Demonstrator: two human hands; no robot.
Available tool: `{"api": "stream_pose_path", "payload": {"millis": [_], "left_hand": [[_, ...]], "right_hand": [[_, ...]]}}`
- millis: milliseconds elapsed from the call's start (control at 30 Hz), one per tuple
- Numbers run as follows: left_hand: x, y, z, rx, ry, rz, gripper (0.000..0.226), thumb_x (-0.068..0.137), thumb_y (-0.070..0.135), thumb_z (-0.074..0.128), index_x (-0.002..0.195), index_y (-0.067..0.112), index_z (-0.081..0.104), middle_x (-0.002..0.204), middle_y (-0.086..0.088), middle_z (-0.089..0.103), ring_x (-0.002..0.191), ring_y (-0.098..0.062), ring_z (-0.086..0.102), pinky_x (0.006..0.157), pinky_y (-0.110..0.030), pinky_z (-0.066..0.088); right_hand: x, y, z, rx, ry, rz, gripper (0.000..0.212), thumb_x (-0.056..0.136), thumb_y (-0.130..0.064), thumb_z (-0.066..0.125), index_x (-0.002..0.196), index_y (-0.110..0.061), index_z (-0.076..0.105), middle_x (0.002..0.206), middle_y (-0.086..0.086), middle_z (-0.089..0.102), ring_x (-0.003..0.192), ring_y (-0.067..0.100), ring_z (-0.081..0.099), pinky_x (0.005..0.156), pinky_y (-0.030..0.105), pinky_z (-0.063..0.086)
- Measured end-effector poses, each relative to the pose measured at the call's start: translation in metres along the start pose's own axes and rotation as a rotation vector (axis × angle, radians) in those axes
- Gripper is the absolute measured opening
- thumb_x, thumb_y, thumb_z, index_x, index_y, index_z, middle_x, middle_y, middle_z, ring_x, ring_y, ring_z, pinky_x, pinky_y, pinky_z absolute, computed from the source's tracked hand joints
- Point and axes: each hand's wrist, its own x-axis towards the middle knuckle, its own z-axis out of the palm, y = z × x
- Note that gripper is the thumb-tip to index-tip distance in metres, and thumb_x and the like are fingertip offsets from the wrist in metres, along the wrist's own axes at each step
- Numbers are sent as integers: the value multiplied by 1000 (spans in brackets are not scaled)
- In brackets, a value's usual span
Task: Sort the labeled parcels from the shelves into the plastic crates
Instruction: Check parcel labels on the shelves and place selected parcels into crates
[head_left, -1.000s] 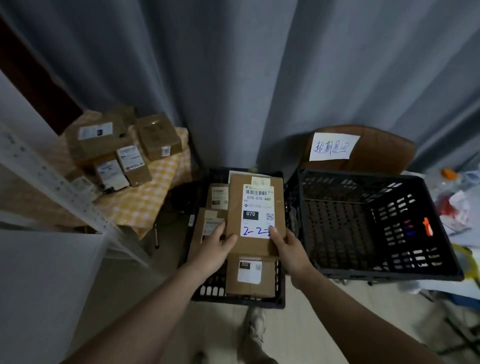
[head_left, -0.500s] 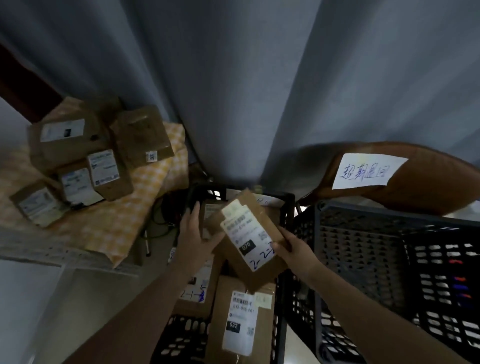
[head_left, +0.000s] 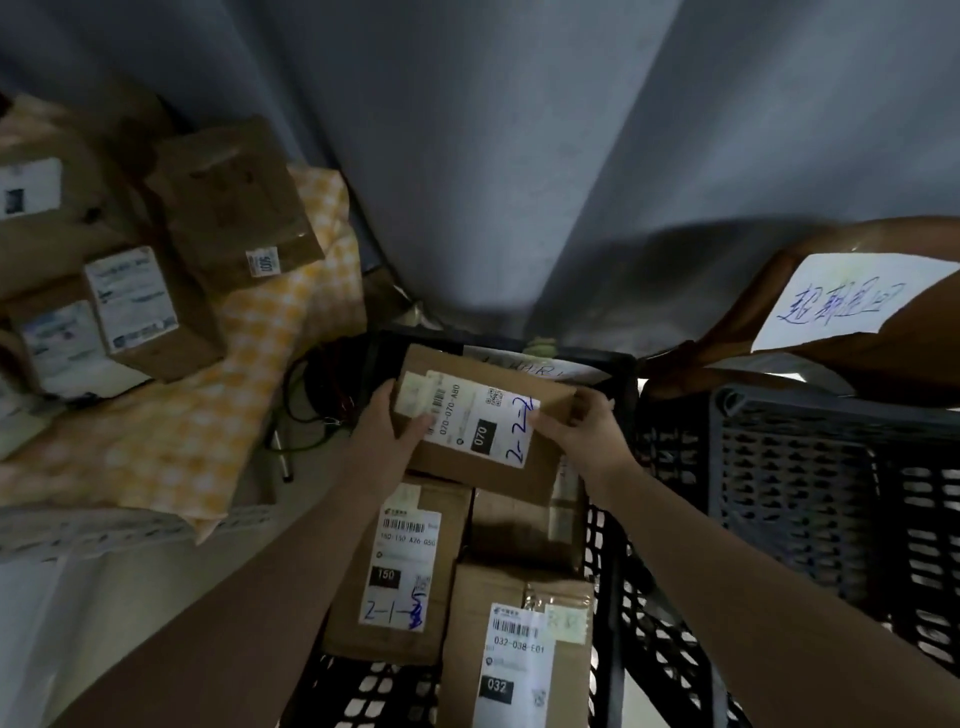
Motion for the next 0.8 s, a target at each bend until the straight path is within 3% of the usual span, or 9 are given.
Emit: {"api": "stream_pose_path", "payload": {"millis": [67, 200, 333, 400, 500, 600, 700, 800], "left_hand": [[13, -4, 0, 83, 6, 14, 78, 89, 35, 64, 150, 16, 20, 148, -10, 33, 134, -26, 37, 106, -40, 35], [34, -8, -4, 198, -61, 87, 74, 82, 36, 72, 143, 13, 36, 136, -11, 38, 123, -25, 45, 100, -39, 41], [38, -11, -2, 234, -103, 89, 61, 84, 39, 70, 136, 17, 46, 130, -7, 44, 118, -21, 49, 96, -35, 43], [38, -14, 4, 173, -156, 98, 69, 81, 45, 70, 140, 25, 40, 131, -5, 42, 119, -20, 48, 100, -39, 44], [36, -12, 13, 99, -199, 37, 79, 82, 38, 72, 146, 33, 26, 138, -7, 28, 122, -23, 40, 103, -35, 37], [36, -5, 15, 124, -187, 40, 82, 82, 34, 74, 147, 33, 25, 137, -10, 28, 123, -26, 41, 104, -38, 36], [32, 0, 17, 84, -147, 91, 78, 77, 31, 79, 140, 21, 34, 134, -8, 39, 119, -20, 45, 97, -33, 41], [25, 8, 20, 34, -117, 123, 66, 79, 28, 77, 133, 15, 41, 126, -2, 44, 111, -12, 47, 85, -23, 41]], "right_hand": [[8, 7, 6, 16, -69, 70, 84, 81, -8, 73, 146, -30, 25, 128, 6, 55, 108, 22, 61, 87, 47, 56], [15, 22, 11, -83, -90, 95, 72, 82, -14, 74, 139, -29, 33, 123, 7, 56, 97, 17, 62, 65, 32, 57], [21, 29, 13, -38, 60, 89, 69, 80, -16, 77, 135, -20, 36, 118, 2, 57, 95, 15, 61, 79, 39, 58], [22, 30, 11, -77, 118, 50, 66, 84, -18, 72, 138, -20, 34, 111, -3, 54, 94, 14, 57, 86, 37, 54], [19, 34, 5, -237, 142, 21, 63, 85, -24, 71, 137, -23, 37, 120, 1, 43, 98, 16, 52, 86, 36, 54], [14, 39, -4, -242, 117, 82, 65, 80, -28, 77, 131, -18, 38, 120, 2, 44, 99, 19, 56, 74, 40, 59], [9, 40, -13, -230, 125, 137, 65, 76, -43, 77, 121, -17, 39, 105, -1, 53, 90, 18, 59, 72, 46, 60], [2, 42, -19, -341, 115, 140, 70, 73, -60, 71, 123, -20, 42, 116, 4, 52, 97, 21, 59, 77, 45, 59]]}}
